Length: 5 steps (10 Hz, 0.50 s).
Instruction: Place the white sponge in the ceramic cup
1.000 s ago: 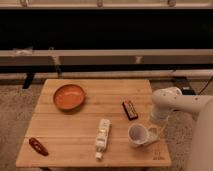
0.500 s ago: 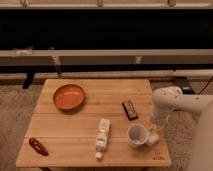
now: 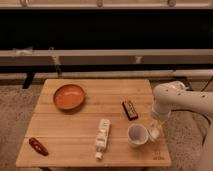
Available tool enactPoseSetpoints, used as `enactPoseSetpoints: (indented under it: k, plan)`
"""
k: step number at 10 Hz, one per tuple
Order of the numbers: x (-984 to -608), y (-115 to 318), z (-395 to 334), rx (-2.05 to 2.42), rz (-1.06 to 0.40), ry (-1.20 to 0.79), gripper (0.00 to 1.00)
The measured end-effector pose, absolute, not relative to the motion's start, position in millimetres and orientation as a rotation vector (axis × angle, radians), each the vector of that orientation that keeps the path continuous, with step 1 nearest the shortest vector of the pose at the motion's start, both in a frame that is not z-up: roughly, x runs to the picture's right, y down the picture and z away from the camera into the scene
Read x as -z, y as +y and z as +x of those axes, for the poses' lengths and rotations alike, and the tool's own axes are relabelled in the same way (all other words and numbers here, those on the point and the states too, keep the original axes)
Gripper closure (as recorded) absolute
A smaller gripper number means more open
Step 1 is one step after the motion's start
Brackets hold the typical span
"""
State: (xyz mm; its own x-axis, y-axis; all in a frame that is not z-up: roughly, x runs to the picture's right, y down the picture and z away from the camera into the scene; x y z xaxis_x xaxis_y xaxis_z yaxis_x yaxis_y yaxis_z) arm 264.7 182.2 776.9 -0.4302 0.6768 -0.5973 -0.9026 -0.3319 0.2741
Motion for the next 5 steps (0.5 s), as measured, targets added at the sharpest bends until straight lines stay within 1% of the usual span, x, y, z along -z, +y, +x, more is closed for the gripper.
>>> enactPoseSetpoints:
  k: [5]
  plan:
    - [-736.1, 124.4, 252.1, -1.907, -0.391, 0.553, 1.0]
